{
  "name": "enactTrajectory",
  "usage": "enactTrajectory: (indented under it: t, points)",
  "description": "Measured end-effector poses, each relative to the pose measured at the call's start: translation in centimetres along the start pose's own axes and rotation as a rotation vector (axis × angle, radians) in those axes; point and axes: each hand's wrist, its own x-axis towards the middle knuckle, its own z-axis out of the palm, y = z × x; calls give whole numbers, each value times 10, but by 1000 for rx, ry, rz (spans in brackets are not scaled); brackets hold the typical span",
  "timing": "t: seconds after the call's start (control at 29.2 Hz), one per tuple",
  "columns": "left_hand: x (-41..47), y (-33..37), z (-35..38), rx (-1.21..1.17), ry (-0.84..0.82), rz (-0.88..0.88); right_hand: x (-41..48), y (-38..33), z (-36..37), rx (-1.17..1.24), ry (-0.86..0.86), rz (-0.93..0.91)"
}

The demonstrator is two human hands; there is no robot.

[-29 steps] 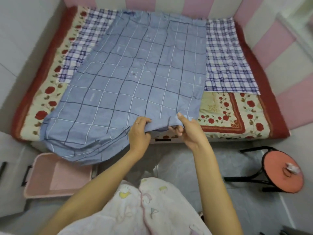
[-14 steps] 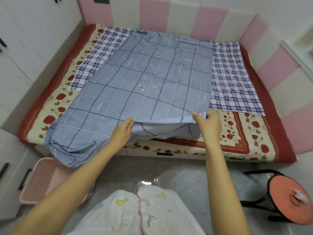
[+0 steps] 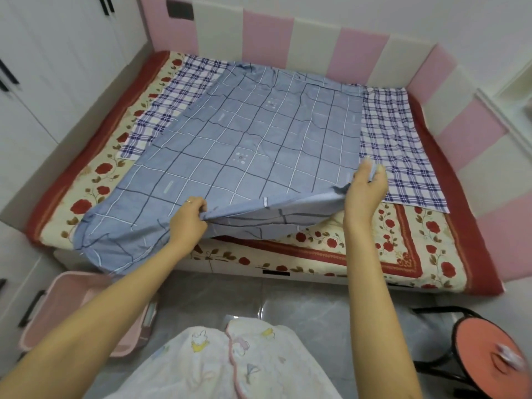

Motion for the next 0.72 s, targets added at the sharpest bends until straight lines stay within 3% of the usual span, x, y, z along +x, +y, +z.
enactTrajectory:
  t: [0.14,0.24,0.31,0.38,0.45,0.58,0.65,0.72]
  points:
    - [3,-4,2,-61,53,-156,-3,12,10,-473,-219,-65]
    - [9,20,-1,-73,19,-75,-22,16,22,-739,-494,-286]
    - [12,40,-3,-44,-19,9,-50,21,43,-853,-795,-436]
    - [11,54,-9,-10,-77,92,-85,34,67,-948,-1009,-435]
    - [6,65,-14,-23,-109,206,-103,44,76,-879,-962,-390]
    - [-17,44,-17,126,21,511,-98,34,75,-669,-761,-404]
    - [-22,27,-8,33,51,334,-97,20,74,-570,-767,-400]
    - [-21,8,-2,-111,132,20,-96,9,69,-448,-745,-327]
